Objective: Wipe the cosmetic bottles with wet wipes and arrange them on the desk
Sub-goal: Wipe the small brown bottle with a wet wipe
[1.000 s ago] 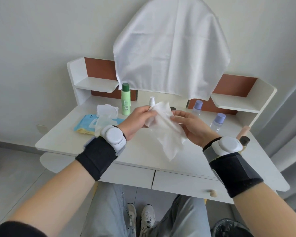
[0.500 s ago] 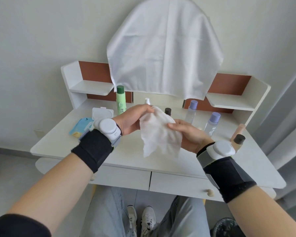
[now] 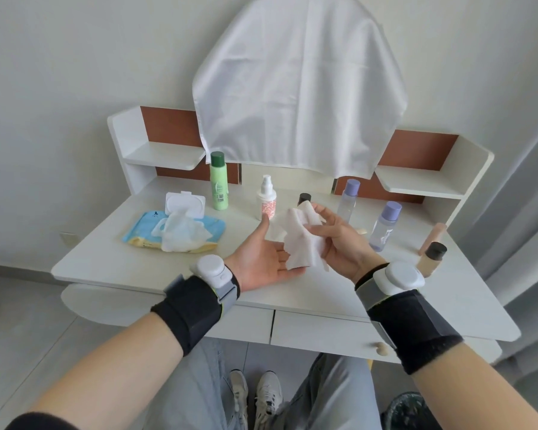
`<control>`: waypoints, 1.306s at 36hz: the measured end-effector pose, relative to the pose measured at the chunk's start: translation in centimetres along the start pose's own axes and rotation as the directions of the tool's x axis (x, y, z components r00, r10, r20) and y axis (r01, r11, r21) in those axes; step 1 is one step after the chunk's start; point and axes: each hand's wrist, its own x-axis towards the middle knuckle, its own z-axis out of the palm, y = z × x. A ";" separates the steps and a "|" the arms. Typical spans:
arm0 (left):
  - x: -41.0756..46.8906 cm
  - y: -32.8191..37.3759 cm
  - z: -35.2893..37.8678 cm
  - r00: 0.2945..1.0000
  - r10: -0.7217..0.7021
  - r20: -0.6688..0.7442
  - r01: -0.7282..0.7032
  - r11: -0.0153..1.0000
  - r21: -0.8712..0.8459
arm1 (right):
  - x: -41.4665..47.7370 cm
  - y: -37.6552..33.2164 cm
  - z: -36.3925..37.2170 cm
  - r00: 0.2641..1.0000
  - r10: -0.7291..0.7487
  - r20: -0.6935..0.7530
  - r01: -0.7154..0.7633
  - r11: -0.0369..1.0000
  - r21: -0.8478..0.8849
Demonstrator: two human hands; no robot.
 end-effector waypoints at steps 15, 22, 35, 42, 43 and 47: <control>0.4 0.2 0.2 0.938 0.341 -0.058 -0.314 0.910 0.270 | -0.1 0.8 0.1 0.984 -0.016 -0.180 -0.028 0.971 -0.238; -0.5 1.7 0.8 0.877 0.475 -0.075 -0.354 0.742 0.569 | -0.6 0.4 -0.2 0.973 -0.007 -0.230 -0.055 0.964 -0.260; -1.2 5.3 1.0 0.867 0.485 0.115 -0.434 0.621 0.653 | -0.5 -1.4 -1.4 0.984 -0.165 -0.063 0.144 0.956 -0.254; -0.8 5.6 -0.4 0.832 0.545 0.103 -0.344 0.362 0.866 | -0.7 -0.2 -2.8 0.977 -0.184 -0.108 0.123 0.900 -0.418; -0.7 5.7 -0.3 0.814 0.571 0.109 -0.342 0.319 0.884 | -0.7 -0.2 -2.8 0.970 -0.210 -0.123 0.140 0.894 -0.425; -0.8 6.1 0.5 0.798 0.588 0.132 -0.338 0.255 0.906 | -0.8 -0.5 -2.6 0.951 -0.267 -0.158 0.175 0.883 -0.436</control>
